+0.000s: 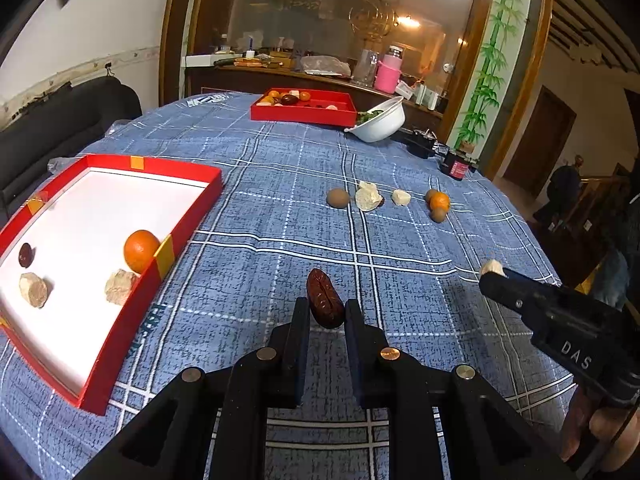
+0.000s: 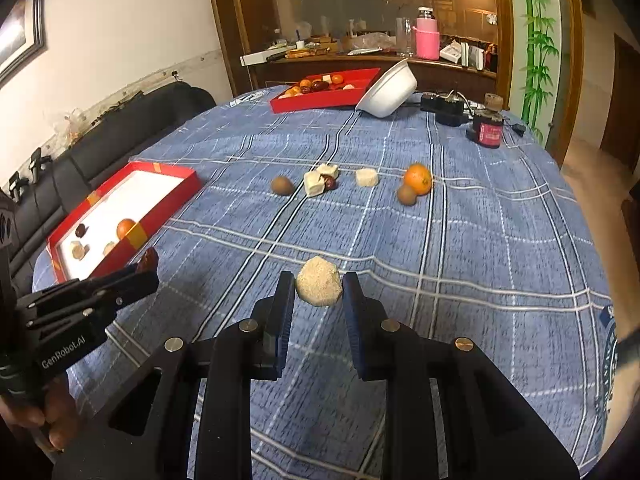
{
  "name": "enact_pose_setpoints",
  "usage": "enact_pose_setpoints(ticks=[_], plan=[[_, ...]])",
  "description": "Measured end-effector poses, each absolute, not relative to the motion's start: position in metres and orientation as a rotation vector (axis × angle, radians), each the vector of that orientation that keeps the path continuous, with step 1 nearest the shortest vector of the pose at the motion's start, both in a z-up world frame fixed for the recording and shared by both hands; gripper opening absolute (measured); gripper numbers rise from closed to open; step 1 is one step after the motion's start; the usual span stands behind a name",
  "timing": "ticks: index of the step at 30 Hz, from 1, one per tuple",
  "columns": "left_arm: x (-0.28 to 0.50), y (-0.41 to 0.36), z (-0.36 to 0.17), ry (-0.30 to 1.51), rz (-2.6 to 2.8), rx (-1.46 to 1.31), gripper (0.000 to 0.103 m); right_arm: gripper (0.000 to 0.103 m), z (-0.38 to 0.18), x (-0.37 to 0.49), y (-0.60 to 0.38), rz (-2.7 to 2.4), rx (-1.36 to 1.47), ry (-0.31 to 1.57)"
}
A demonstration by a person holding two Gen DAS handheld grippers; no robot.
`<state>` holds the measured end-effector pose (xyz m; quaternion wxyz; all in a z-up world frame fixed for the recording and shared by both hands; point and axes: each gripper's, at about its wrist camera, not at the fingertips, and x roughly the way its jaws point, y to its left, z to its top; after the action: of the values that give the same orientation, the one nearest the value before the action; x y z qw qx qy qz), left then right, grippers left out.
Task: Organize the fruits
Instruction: 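Carry the beige ball and date with both tools over the red box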
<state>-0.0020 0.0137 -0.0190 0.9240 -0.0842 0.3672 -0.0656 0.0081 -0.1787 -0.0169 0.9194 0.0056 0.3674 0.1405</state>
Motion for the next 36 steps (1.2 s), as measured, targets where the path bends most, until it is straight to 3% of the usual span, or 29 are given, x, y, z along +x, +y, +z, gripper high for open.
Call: enact_pose_setpoints(ticks=[36], plan=[[-0.014, 0.105, -0.008, 0.734, 0.168, -0.239, 0.017, 0.023, -0.009, -0.003, -0.103, 0.458, -0.071, 0.738]])
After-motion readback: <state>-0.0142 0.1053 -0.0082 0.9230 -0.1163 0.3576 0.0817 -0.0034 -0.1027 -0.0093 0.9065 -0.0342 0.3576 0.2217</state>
